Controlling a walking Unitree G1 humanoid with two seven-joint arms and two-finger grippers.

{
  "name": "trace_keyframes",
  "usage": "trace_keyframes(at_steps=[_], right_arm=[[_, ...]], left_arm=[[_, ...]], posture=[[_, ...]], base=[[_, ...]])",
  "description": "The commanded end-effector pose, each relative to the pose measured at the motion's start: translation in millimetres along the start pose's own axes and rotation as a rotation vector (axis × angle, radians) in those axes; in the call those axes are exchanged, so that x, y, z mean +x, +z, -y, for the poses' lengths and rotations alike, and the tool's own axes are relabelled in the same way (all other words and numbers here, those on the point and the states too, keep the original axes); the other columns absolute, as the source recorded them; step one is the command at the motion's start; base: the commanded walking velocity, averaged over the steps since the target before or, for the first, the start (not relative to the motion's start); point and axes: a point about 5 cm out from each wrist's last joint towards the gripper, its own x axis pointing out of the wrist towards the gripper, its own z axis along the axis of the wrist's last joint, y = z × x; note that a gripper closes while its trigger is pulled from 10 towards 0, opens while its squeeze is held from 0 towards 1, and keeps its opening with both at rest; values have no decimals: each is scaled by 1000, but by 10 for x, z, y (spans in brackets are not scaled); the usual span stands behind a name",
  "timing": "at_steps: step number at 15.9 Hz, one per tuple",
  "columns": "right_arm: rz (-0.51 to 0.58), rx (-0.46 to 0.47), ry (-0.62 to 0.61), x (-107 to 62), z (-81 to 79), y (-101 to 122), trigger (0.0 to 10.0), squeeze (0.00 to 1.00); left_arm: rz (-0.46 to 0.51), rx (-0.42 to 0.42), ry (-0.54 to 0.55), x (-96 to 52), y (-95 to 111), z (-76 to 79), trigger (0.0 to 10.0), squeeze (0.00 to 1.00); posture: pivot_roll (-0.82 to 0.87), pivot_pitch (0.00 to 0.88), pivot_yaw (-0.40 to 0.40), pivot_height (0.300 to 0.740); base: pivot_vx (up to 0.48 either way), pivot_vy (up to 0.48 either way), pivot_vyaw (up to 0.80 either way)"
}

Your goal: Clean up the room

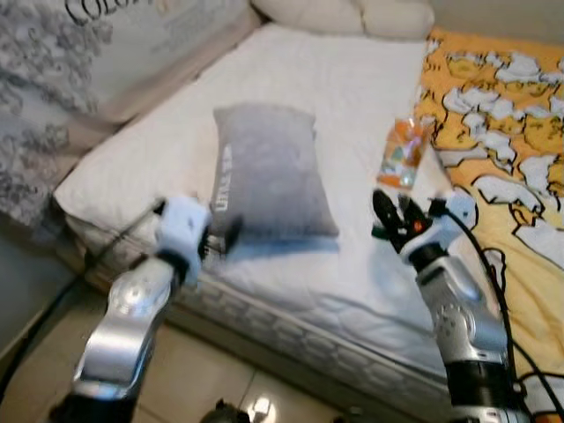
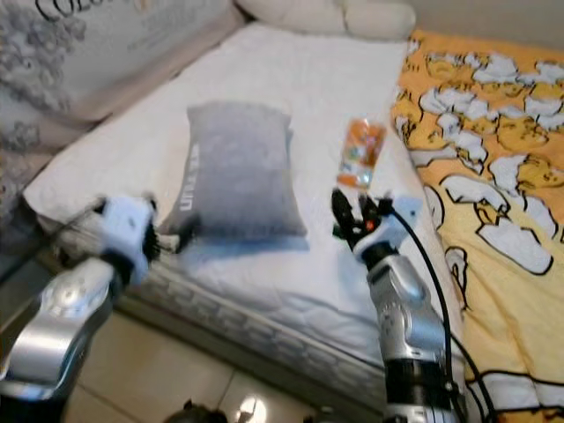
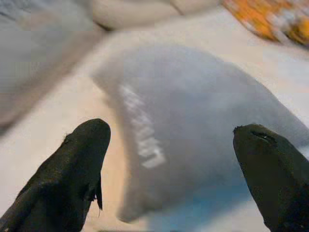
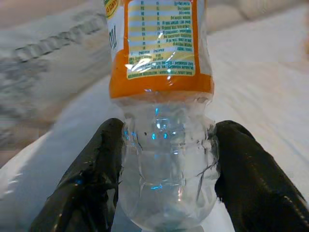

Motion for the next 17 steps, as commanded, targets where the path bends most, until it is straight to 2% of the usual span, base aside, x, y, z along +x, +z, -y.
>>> trace_keyframes(at_steps=[1, 3, 4, 6, 7, 8, 10, 11, 13, 14, 16, 17], right_arm=[[-16, 12, 77, -6, -200, -14, 10000, 0], [-69, -18, 128, -100, -348, -103, 10000, 0], [-86, -18, 103, -152, -383, -128, 10000, 0], [-112, -94, 79, -202, -397, -163, 10000, 0], [-123, -120, 42, -231, -371, -179, 10000, 0], [-129, -117, 3, -272, -351, -186, 10000, 0], [-140, -133, -3, -314, -357, -191, 10000, 0], [-150, -144, -5, -355, -361, -197, 10000, 0], [-160, -154, -23, -412, -344, -213, 10000, 0], [-163, -143, -50, -438, -316, -220, 10000, 0], [-175, -130, -54, -469, -320, -231, 10000, 0], [-179, -132, -52, -473, -323, -236, 10000, 0]], left_arm=[[18, 17, 75, -17, -16, -60, 10000, 0], [48, 47, 116, -50, -20, -87, 10000, 0], [-8, 56, 162, -75, -86, -120, 10000, 0], [-12, 34, 137, -118, -124, -136, 10000, 0], [-32, 29, 175, -166, -161, -206, 10000, 0], [-75, -42, 222, -250, -229, -298, 10000, 0], [-79, -95, 234, -336, -270, -330, 10000, 0], [-100, -128, 217, -403, -311, -315, 10000, 0], [-102, -99, 227, -471, -313, -280, 10000, 0], [-107, -109, 232, -497, -318, -235, 10000, 0], [-95, -132, 203, -509, -270, -159, 10000, 0], [-96, -119, 202, -509, -262, -159, 10000, 0]], posture=[[-155, 0, 34, 740], [-159, 0, 31, 740], [-160, 0, 27, 740], [-141, 0, 7, 740], [-147, 0, 0, 740], [-150, 0, 1, 740], [-150, 0, 2, 740], [-153, 0, 6, 740], [-155, 0, 9, 740], [-152, 0, 7, 740], [-127, 0, -8, 740], [-127, 0, -8, 740]], base=[[0, 0, 800], [0, 0, 800], [0, 0, 800], [0, 0, 800], [0, 0, 800], [0, 0, 800], [0, 0, 800], [0, 0, 800], [0, 0, 800], [0, 0, 800], [0, 0, 800], [0, 0, 800]])
